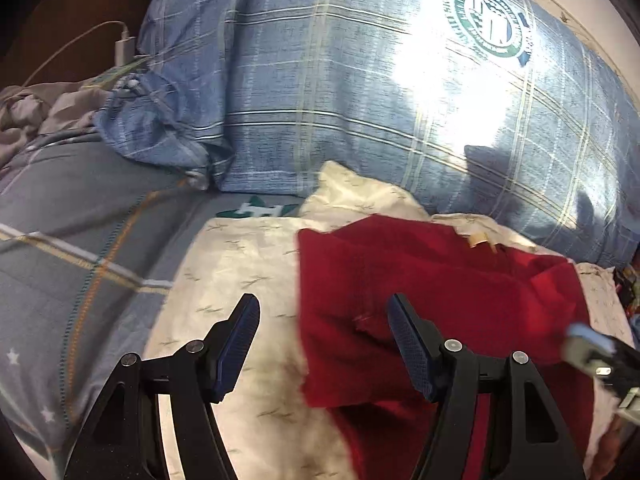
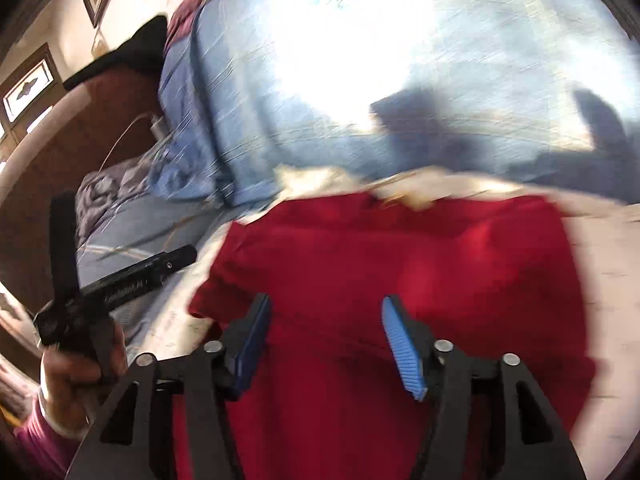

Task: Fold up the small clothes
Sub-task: 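Grasp the sweater side with the left gripper, fold it over the middle, release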

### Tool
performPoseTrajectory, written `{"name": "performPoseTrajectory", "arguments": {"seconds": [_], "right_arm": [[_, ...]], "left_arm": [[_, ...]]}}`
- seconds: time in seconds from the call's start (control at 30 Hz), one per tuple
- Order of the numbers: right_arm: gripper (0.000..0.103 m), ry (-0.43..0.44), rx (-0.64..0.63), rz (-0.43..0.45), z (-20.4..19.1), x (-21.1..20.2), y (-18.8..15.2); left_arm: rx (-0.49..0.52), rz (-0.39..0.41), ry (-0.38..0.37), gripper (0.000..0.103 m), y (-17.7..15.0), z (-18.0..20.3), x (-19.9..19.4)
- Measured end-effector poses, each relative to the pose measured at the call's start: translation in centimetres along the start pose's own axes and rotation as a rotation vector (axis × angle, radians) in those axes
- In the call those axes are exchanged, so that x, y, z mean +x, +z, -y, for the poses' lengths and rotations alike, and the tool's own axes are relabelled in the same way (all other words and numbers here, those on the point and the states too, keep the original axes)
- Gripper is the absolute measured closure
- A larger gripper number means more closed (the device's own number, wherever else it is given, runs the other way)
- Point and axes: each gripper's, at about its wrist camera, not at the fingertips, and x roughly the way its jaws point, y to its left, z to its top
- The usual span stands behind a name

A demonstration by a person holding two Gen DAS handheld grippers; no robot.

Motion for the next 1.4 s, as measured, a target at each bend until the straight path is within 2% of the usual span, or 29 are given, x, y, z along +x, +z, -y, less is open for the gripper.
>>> {"name": "performPoseTrajectory", "arguments": {"seconds": [0.13,0.17,0.2,0.23,0.33,0.4,0.5,0.6,0.73,0.8,0.9,0.97,1.03,1.1,1.13,1.17,1.23,1.27,1.33,1.37,1.4], "right_arm": [[0.043,-0.15,0.017,0.051,4.4,-4.2,-0.7],[0.043,-0.192,0.022,0.051,5.2,-4.6,-0.9],[0.043,-0.224,0.026,0.052,5.9,-4.8,-1.1],[0.043,-0.257,0.033,0.054,6.9,-5.0,-1.3],[0.043,-0.322,0.018,0.009,9.0,-4.6,-2.0],[0.043,-0.357,-0.006,-0.027,9.3,-3.5,-2.3],[0.043,-0.342,-0.025,-0.034,9.8,-3.2,-2.7],[0.042,-0.331,-0.049,-0.074,9.8,-2.1,-2.9],[0.035,-0.238,0.052,-0.051,10.4,-2.5,-3.2],[0.034,-0.229,0.109,-0.053,11.0,-2.3,-3.1],[0.032,-0.225,0.174,-0.02,11.9,-1.7,-2.2],[0.019,-0.229,0.222,-0.005,12.7,-0.8,-1.3],[0.017,-0.22,0.26,-0.033,13.9,1.4,-0.3],[0.025,-0.211,0.286,-0.061,14.8,3.6,0.2],[0.066,-0.212,0.272,-0.041,14.5,3.6,0.3],[0.078,-0.173,0.267,-0.056,14.1,3.7,0.5],[0.082,-0.21,0.221,-0.003,12.8,1.9,0.8],[0.093,-0.238,0.191,0.029,12.3,0.8,0.8],[0.093,-0.342,0.167,0.08,12.0,-0.9,0.8],[0.09,-0.382,0.169,0.077,12.5,-0.8,0.8],[0.085,-0.386,0.187,0.041,13.2,-0.1,0.7]], "left_arm": [[0.07,-0.053,0.033,0.037,0.2,2.4,3.4],[0.088,-0.068,0.04,0.043,0.3,3.0,4.5],[0.095,-0.077,0.043,0.066,0.3,3.5,5.1],[0.098,-0.09,0.044,0.079,0.5,4.0,5.9],[0.131,-0.099,0.027,0.093,1.1,5.2,6.8],[0.127,-0.088,-0.003,0.095,1.9,5.1,5.8],[0.088,-0.027,-0.063,0.095,3.2,3.3,2.5],[0.051,-0.011,-0.036,0.095,2.8,0.6,1.3],[0.01,-0.074,-0.023,0.095,1.2,-1.5,3.2],[0.009,-0.116,-0.031,0.094,0.4,-1.4,4.7],[-0.014,-0.115,-0.034,0.094,0.7,-1.5,5.5],[-0.04,-0.117,-0.041,0.094,1.0,-1.9,5.6],[-0.037,-0.122,-0.03,0.093,1.1,-1.8,6.0],[-0.029,-0.125,-0.016,0.093,0.9,-1.3,5.9],[-0.023,-0.127,-0.014,0.093,0.8,-1.2,6.0],[-0.02,-0.133,-0.031,0.091,0.7,-1.0,5.9],[-0.013,-0.126,-0.045,0.09,0.7,-0.5,5.2],[-0.005,-0.12,-0.049,0.087,0.7,-0.4,5.0],[0.004,-0.114,-0.056,0.076,0.6,0.0,5.3],[0.003,-0.122,-0.049,0.07,0.5,0.2,5.8],[0.006,-0.133,-0.038,0.07,0.3,0.2,6.2]]}}
